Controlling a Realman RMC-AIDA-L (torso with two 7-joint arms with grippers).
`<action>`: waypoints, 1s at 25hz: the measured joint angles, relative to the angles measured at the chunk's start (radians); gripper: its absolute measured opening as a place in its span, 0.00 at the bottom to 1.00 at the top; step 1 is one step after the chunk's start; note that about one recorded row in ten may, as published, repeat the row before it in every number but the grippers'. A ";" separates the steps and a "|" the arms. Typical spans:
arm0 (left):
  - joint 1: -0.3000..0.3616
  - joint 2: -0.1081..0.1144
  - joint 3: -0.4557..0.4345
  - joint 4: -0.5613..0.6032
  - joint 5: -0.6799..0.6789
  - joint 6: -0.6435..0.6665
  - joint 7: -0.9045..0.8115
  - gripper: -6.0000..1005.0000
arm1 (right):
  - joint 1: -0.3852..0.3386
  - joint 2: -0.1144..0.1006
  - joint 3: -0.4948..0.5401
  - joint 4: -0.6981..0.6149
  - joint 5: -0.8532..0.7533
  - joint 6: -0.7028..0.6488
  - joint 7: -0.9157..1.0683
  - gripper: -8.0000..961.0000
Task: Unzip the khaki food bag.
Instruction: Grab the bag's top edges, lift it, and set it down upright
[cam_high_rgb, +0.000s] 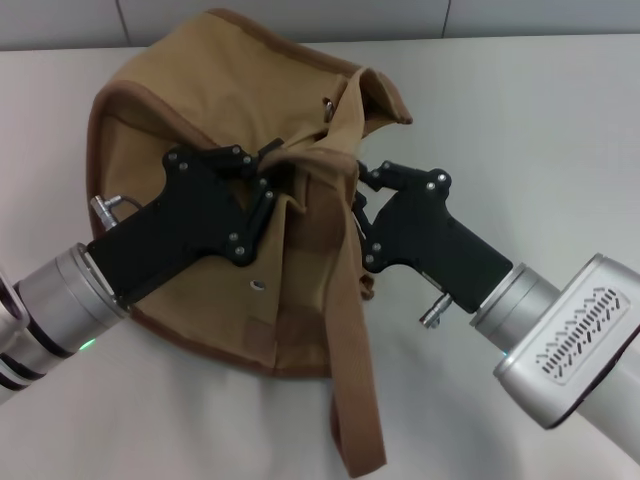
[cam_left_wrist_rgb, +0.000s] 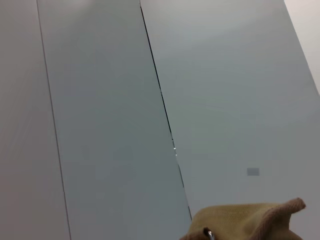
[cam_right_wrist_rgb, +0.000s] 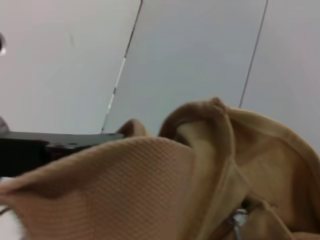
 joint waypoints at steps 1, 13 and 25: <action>0.000 0.000 0.000 0.000 0.000 0.000 0.000 0.07 | -0.002 0.000 0.002 0.000 -0.018 -0.002 0.000 0.27; 0.000 0.000 0.001 0.000 -0.001 -0.006 0.000 0.07 | -0.008 0.000 0.007 0.002 -0.054 -0.014 -0.002 0.08; -0.005 0.000 -0.053 -0.015 -0.007 0.037 -0.008 0.08 | -0.021 0.000 0.033 0.003 -0.046 -0.017 0.002 0.01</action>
